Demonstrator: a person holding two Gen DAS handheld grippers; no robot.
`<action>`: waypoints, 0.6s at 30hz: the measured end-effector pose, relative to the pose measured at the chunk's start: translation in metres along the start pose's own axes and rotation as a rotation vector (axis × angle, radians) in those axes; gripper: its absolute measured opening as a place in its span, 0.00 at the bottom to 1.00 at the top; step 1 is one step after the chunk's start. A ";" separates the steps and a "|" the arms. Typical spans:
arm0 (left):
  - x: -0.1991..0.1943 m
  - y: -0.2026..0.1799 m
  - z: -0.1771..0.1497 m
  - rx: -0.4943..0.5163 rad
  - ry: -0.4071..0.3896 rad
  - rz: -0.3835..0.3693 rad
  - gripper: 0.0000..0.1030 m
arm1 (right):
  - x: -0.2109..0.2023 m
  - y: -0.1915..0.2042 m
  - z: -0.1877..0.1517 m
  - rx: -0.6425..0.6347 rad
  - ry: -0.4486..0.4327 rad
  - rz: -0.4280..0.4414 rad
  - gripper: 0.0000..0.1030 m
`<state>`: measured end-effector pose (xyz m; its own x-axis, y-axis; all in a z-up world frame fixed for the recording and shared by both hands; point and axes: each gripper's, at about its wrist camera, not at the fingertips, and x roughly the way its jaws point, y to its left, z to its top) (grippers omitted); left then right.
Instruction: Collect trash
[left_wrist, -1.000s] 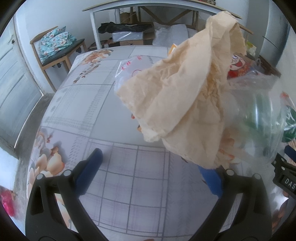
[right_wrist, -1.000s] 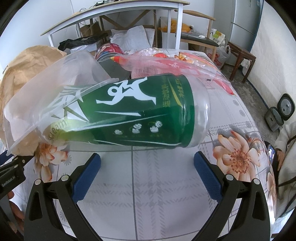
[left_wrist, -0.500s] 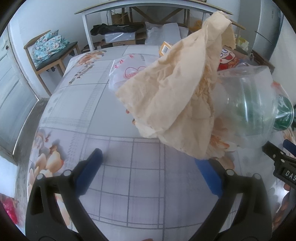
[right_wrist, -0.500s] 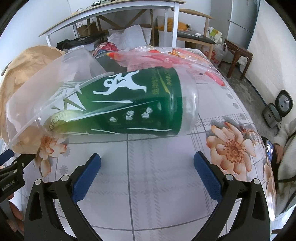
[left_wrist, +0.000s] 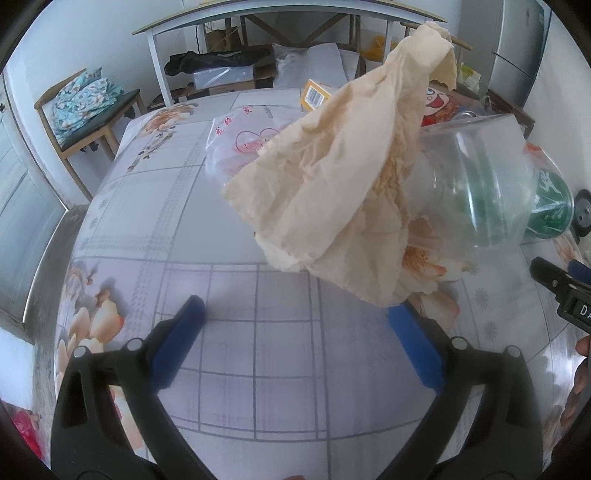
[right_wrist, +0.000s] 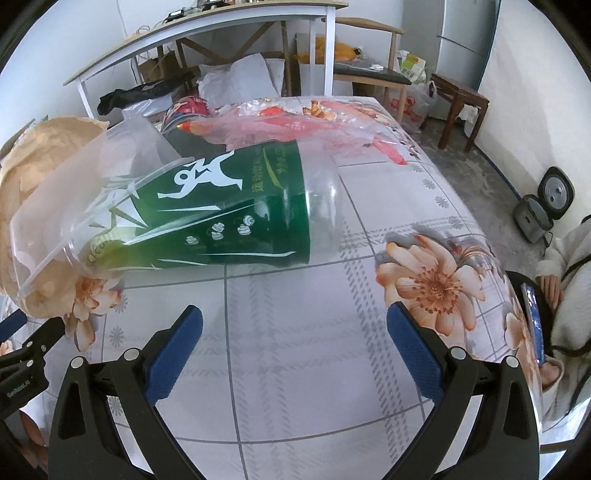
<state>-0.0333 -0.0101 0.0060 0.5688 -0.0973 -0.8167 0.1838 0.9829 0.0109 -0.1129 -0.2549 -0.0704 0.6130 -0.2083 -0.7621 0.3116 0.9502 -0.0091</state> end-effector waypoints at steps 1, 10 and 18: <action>0.000 0.000 0.000 0.000 0.000 0.000 0.93 | 0.001 -0.001 0.001 0.005 0.003 0.000 0.94; 0.000 0.000 -0.001 -0.001 -0.001 -0.001 0.93 | 0.008 -0.003 -0.001 0.017 0.015 -0.021 0.94; 0.000 0.000 -0.001 -0.002 -0.002 -0.002 0.93 | 0.011 -0.005 0.000 0.015 0.007 -0.018 0.94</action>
<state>-0.0339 -0.0102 0.0053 0.5699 -0.0991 -0.8157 0.1833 0.9830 0.0087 -0.1077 -0.2624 -0.0787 0.6019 -0.2235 -0.7666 0.3336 0.9426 -0.0130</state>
